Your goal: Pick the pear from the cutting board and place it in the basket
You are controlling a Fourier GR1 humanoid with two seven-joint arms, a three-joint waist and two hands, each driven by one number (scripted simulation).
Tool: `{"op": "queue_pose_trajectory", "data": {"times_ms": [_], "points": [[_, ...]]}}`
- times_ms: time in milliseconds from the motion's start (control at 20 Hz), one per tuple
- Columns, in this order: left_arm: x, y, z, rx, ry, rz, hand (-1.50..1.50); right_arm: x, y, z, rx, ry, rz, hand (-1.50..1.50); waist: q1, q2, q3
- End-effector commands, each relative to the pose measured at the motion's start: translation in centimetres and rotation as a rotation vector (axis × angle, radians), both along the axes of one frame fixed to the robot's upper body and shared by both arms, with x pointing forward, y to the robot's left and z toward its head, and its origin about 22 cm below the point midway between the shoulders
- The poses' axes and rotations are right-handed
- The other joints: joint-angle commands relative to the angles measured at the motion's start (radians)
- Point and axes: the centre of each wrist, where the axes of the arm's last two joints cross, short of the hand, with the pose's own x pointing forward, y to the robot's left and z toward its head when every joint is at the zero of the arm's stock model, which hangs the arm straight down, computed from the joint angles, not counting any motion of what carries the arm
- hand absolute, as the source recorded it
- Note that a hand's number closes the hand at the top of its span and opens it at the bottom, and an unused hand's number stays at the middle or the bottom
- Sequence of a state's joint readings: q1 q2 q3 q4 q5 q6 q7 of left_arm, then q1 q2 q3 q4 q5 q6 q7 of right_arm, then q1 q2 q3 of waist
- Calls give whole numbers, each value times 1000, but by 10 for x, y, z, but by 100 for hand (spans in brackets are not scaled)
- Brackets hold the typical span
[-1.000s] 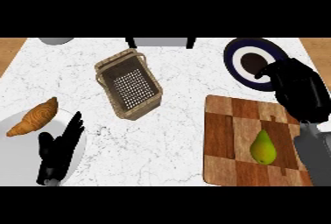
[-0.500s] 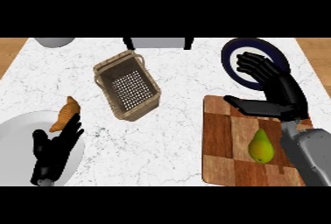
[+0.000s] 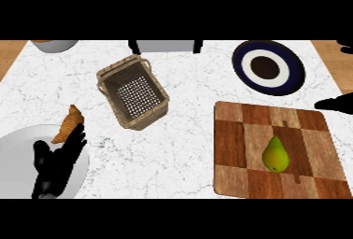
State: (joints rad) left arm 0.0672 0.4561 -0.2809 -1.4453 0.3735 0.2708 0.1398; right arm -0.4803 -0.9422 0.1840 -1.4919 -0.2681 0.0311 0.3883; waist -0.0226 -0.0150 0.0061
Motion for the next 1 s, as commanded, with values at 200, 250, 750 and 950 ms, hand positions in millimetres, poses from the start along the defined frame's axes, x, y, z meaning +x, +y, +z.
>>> {"op": "queue_pose_trajectory", "data": {"times_ms": [200, 250, 750, 950], "points": [[-19, -4, -26, -23, 147, 24, 0, -20, -40, 83, -196, 281, 135, -150, 4, 13, -8], [-20, 17, -23, 1, 132, 32, 0, -24, -55, 88, -212, 332, 164, -150, 1, 14, -8], [-8, 1, -25, -5, 137, -7, 0, -39, -83, 110, -283, 493, 242, -150, 10, 14, -6], [-5, 9, -23, 4, 151, 8, 0, -28, -76, 72, -239, 484, 232, -150, 21, 18, -6]]}}
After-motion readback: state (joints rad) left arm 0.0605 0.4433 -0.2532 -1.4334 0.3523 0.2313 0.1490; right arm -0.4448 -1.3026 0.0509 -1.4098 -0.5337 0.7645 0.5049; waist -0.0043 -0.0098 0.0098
